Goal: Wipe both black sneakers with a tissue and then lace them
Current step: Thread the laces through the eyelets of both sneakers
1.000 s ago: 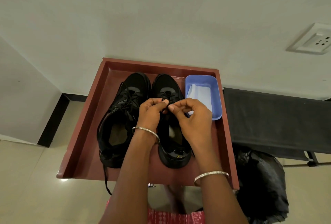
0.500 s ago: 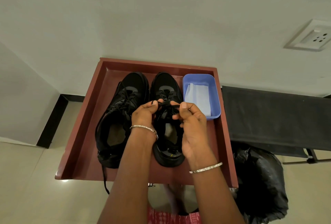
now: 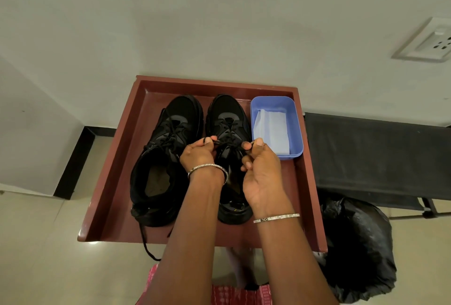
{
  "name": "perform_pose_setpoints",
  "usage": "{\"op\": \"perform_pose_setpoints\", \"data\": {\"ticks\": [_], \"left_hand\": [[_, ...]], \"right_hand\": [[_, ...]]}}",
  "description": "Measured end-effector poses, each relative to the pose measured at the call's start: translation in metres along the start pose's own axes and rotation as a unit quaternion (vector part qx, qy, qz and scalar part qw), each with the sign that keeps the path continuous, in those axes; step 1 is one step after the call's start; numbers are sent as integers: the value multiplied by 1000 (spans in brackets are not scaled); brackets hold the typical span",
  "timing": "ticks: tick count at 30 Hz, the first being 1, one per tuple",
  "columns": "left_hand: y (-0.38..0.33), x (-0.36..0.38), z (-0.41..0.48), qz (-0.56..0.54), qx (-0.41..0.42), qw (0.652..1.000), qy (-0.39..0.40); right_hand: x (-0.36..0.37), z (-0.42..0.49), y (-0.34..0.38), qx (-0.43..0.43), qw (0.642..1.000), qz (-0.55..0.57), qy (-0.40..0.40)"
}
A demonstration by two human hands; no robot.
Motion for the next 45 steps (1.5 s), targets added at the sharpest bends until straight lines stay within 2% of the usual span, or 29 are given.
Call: {"op": "perform_pose_setpoints", "data": {"ticks": [2, 6, 8, 11, 14, 17, 20, 22, 24, 29, 31, 33, 35, 37, 40, 43, 45], "left_hand": [[3, -1, 2, -16, -7, 1000, 4], [6, 6, 4, -11, -12, 998, -66], [4, 6, 6, -8, -7, 999, -50], [0, 1, 4, -10, 19, 1000, 2], [-6, -6, -14, 48, 97, 993, -39], [-13, -20, -41, 184, 185, 965, -1], [-11, -36, -60, 325, 217, 917, 78], [-8, -44, -73, 418, 223, 873, 117], [-8, -55, -85, 455, 245, 847, 125], [-31, -97, -112, 376, 320, 868, 44], [-45, -114, -113, 366, 348, 863, -9], [-56, -128, -107, 358, 354, 862, -58], [-60, -137, -95, 361, 345, 862, -93], [-59, -141, -83, 389, 321, 858, -100], [-52, -138, -70, 421, 264, 866, -54], [-47, -138, -52, 448, 248, 858, -33], [-49, -139, -41, 472, 240, 848, -30]], "right_hand": [[1, 3, 0, 21, 1000, 20, 8], [-1, 8, -2, 41, 998, 47, 22], [-1, 8, -1, 37, 998, 49, 25], [-2, 5, 0, -20, 1000, 13, 0], [-9, -3, 0, -110, 992, -46, -36], [-22, -12, -3, -197, 960, -192, -56], [-27, -19, -16, -259, 876, -404, -58], [-31, -19, -25, -276, 831, -478, -72], [-32, -21, -24, -279, 831, -470, -104], [-25, -41, -19, -239, 838, -451, -194], [-20, -58, -21, -229, 821, -467, -235], [-13, -75, -23, -272, 788, -485, -264], [-1, -92, -29, -358, 758, -475, -267], [11, -103, -39, -418, 744, -457, -251], [31, -100, -55, -418, 774, -450, -152], [53, -80, -62, -340, 823, -454, -35], [67, -63, -63, -274, 847, -455, -9]]}}
Point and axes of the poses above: each hand's wrist, its own z-axis towards the middle knuckle, its own x-axis out of the palm, y = z × x, the point moved 2 cm from there along z, towards the middle knuckle, and after that the axes turned 7 degrees about x, right-handed, at the moved point
